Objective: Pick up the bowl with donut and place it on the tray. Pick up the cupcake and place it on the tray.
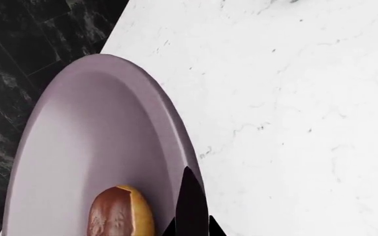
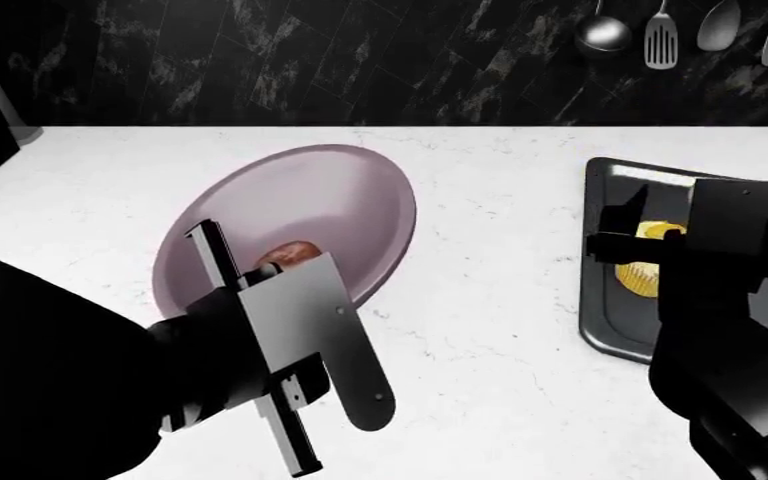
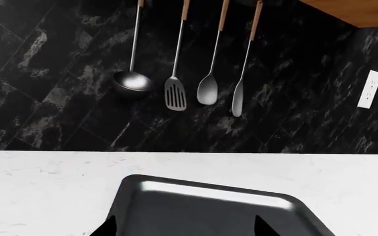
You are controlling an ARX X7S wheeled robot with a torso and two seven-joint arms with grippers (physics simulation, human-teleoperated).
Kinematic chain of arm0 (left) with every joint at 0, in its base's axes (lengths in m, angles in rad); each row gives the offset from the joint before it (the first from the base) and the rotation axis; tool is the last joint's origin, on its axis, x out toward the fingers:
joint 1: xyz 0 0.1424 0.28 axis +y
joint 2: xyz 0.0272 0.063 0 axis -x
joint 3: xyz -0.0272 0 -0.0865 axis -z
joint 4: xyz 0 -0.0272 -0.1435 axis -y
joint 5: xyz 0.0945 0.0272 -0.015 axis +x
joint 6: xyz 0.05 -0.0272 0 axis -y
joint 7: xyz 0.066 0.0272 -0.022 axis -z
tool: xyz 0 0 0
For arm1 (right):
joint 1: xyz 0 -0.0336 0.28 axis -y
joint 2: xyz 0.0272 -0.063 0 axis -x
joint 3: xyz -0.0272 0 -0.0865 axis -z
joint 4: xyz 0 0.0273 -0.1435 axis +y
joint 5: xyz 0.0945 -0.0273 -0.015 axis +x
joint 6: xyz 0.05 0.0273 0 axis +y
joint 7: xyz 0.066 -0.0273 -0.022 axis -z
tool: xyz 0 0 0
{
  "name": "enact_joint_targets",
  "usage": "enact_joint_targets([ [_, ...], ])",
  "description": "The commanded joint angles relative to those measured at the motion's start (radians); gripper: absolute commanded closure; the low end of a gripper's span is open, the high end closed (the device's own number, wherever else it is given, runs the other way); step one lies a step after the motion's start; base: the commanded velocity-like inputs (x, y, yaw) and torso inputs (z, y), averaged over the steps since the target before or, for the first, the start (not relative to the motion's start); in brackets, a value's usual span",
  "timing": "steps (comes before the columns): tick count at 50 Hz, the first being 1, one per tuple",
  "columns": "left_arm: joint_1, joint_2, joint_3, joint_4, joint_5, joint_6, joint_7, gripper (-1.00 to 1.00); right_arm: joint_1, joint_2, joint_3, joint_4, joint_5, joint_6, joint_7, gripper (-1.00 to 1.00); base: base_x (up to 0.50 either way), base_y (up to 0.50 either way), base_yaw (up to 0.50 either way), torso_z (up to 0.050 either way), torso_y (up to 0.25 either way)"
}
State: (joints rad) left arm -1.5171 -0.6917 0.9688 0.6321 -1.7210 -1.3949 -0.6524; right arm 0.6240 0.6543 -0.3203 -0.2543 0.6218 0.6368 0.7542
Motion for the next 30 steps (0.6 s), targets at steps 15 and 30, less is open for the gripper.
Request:
enact_joint_targets([
  [15,-0.002,-0.017,0.006,0.013,0.045,0.021,0.008,1.0,-0.046,0.094,0.115,-0.277,0.143,0.071,0.048,-1.0,0.0,0.0,0.0,0.0,0.001],
  [30,-0.007,-0.014,0.013,0.01,0.079,0.031,0.031,1.0,-0.189,0.201,0.256,-0.465,0.234,0.011,0.026,-1.0,0.0,0.0,0.0,0.0,0.001],
])
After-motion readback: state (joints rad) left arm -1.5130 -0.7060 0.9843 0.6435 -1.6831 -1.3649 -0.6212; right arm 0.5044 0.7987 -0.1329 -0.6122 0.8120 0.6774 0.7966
